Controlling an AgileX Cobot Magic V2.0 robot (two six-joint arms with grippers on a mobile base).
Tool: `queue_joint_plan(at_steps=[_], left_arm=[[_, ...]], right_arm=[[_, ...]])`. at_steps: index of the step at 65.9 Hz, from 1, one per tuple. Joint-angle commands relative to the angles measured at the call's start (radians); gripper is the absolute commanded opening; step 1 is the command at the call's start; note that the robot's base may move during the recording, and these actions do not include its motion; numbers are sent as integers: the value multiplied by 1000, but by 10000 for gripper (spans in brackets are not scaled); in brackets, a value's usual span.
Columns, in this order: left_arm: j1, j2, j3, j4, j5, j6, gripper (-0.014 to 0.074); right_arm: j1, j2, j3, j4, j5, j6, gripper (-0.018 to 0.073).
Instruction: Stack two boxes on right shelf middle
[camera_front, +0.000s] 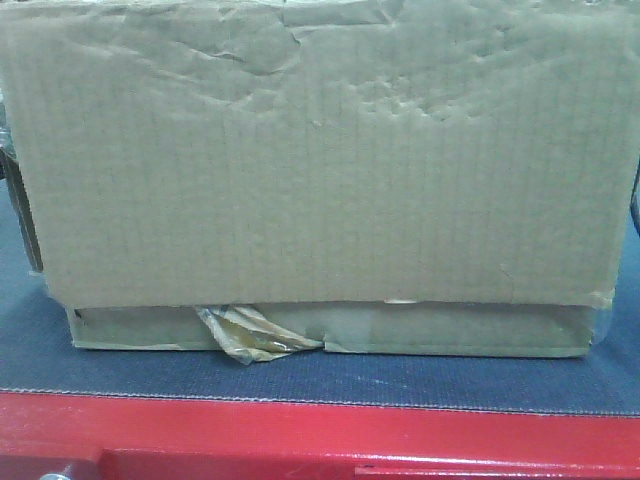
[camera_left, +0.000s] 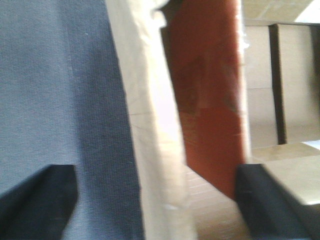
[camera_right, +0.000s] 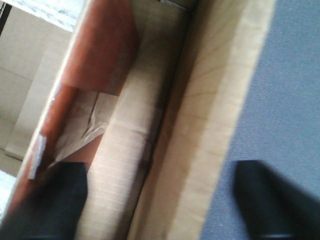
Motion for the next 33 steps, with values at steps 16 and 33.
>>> queue_joint_plan(at_steps=[16, 33], left_arm=[[-4, 25, 4, 44, -8, -8, -111], [-4, 10, 0, 50, -8, -8, -111]], right_arm=[[-1, -3, -3, -3, -7, 5, -154], [-1, -14, -3, -3, -7, 12, -154]])
